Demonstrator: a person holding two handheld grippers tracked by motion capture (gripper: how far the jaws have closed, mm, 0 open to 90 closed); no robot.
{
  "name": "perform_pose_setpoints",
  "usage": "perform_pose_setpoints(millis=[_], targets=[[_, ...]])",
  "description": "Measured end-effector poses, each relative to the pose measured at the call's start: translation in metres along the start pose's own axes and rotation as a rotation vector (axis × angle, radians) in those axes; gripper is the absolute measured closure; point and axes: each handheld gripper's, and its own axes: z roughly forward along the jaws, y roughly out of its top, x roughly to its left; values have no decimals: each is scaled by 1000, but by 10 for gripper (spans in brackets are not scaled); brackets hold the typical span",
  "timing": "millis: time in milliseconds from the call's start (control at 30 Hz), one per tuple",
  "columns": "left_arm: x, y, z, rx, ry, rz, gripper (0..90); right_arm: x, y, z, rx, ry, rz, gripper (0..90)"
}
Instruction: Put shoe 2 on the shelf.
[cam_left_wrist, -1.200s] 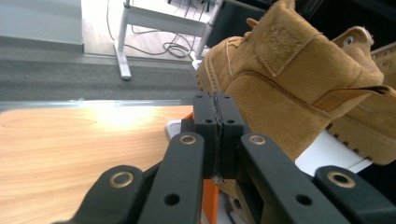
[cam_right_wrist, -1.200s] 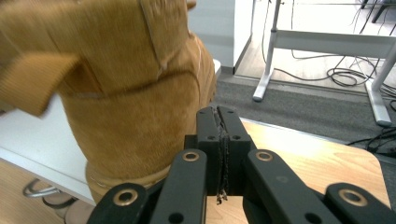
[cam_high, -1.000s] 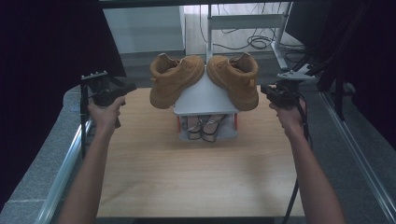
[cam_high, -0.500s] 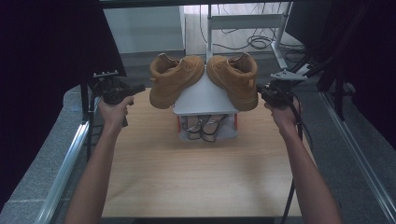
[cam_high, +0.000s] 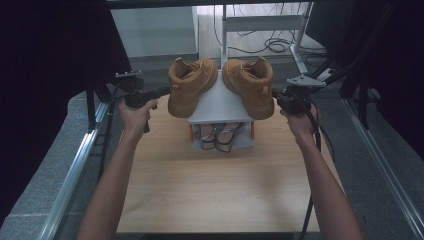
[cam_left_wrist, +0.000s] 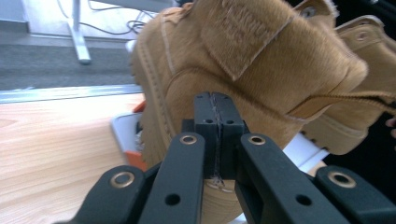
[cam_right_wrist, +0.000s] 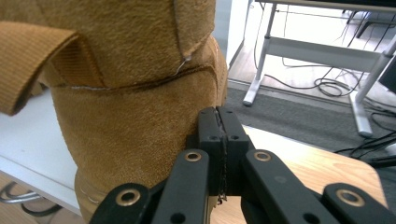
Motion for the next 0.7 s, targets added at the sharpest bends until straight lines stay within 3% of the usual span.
perform_pose_setpoints(millis=[100, 233, 333, 600, 700], targets=[[0, 2, 0, -4, 1, -8, 900, 7, 1, 2, -4, 44, -5, 894], [-3, 2, 0, -12, -8, -19, 900, 22, 4, 7, -3, 63, -64, 894], [-5, 3, 0, -7, -16, -19, 900, 28, 6, 11, -2, 73, -66, 894], [-19, -1, 16, 39, -122, -26, 900, 26, 7, 18, 15, 54, -49, 893], [-27, -3, 25, 49, -126, -4, 900, 25, 9, 23, 25, 37, -46, 892]])
